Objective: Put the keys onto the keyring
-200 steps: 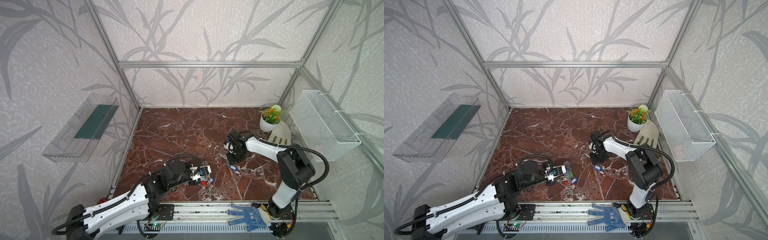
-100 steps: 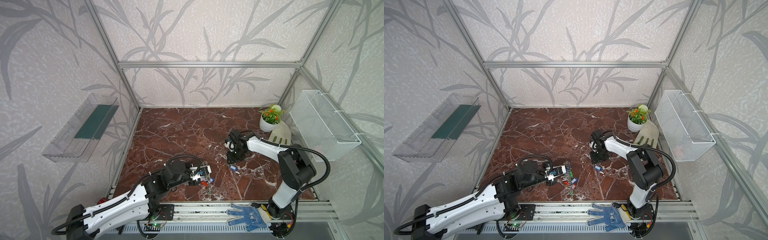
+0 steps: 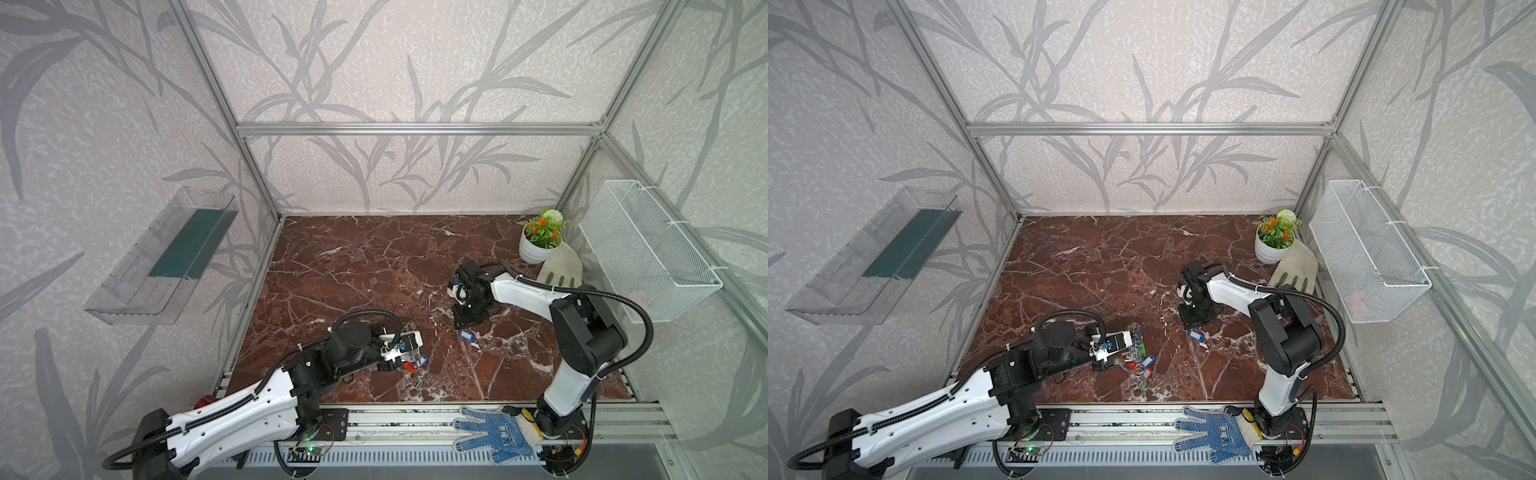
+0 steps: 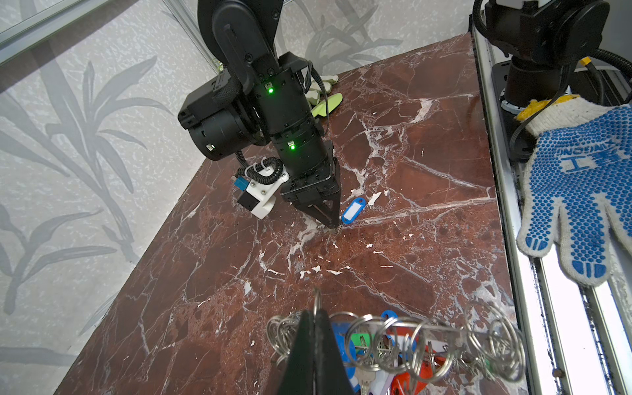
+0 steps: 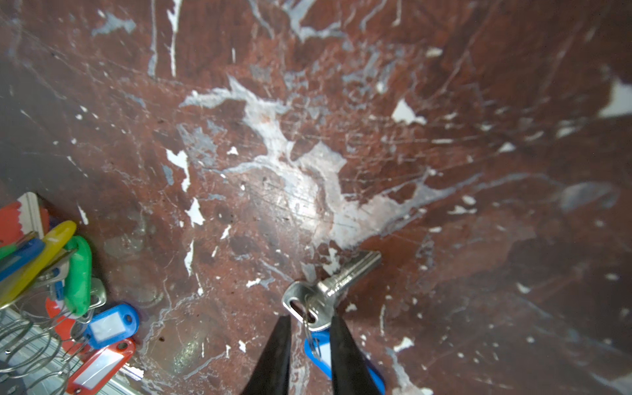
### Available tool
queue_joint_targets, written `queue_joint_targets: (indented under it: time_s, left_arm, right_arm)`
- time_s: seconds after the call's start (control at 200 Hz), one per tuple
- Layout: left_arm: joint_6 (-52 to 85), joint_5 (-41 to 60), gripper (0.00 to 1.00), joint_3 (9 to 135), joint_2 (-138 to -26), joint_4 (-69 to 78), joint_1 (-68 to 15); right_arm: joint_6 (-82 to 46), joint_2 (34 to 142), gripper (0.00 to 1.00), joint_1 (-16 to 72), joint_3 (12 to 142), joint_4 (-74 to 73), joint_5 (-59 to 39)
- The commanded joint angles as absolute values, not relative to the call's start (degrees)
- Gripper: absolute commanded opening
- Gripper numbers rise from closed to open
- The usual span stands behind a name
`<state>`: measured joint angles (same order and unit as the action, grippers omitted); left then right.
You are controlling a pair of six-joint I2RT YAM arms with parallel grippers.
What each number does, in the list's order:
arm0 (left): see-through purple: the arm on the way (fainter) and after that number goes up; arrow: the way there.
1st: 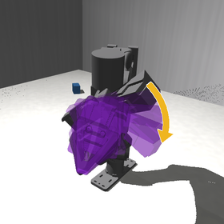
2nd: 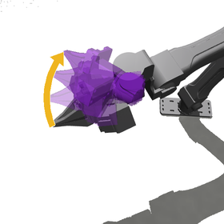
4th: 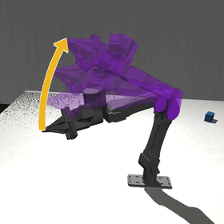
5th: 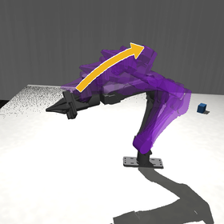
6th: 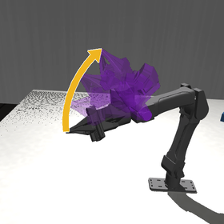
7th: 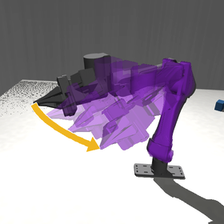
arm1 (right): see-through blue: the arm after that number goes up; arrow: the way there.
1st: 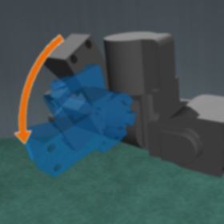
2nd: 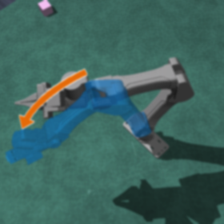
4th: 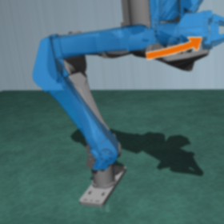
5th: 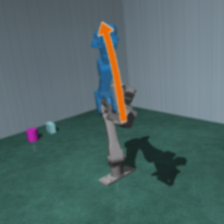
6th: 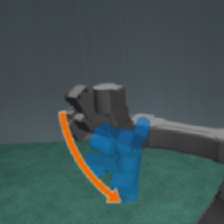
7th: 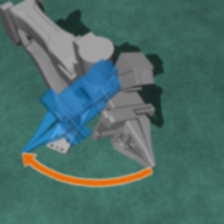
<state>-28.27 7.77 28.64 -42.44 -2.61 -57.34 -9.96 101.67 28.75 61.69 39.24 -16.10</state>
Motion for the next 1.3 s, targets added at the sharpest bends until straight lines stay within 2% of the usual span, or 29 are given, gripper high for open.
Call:
queue_joint_targets:
  time_s: [0.0,0.18,0.38,0.595,0.795,1.115,1.295]
  left_arm:
    - [-28.0,8.1,0.00,30.7,-41.1,0.0,-57.7]
    - [-28.0,7.9,0.00,30.7,-41.2,-0.1,-57.6]
    - [-28.0,8.1,0.00,30.7,-41.2,-0.1,-57.7]
    - [-28.0,8.0,0.00,30.7,-41.3,-0.1,-57.6]
    - [-27.9,8.1,0.00,30.8,-41.6,-0.1,-57.7]
    - [-27.9,8.1,0.00,30.8,-41.5,0.0,-57.7]
    - [-27.9,8.4,0.00,30.8,-41.5,0.0,-57.7]
  right_arm:
    - [-9.9,102.1,0.18,28.6,61.1,40.0,-16.4]
    - [-10.0,101.9,0.12,28.6,61.1,40.0,-16.0]
    - [-10.6,100.6,0.00,28.9,60.6,38.5,-15.7]
    - [-13.7,94.9,0.00,29.4,57.6,29.7,-13.7]
    - [-17.2,90.3,0.00,29.4,53.6,18.4,-6.9]
    - [-19.5,85.0,0.00,32.8,38.0,-4.7,2.6]
    - [-20.7,81.5,0.01,33.9,33.0,-6.3,3.3]
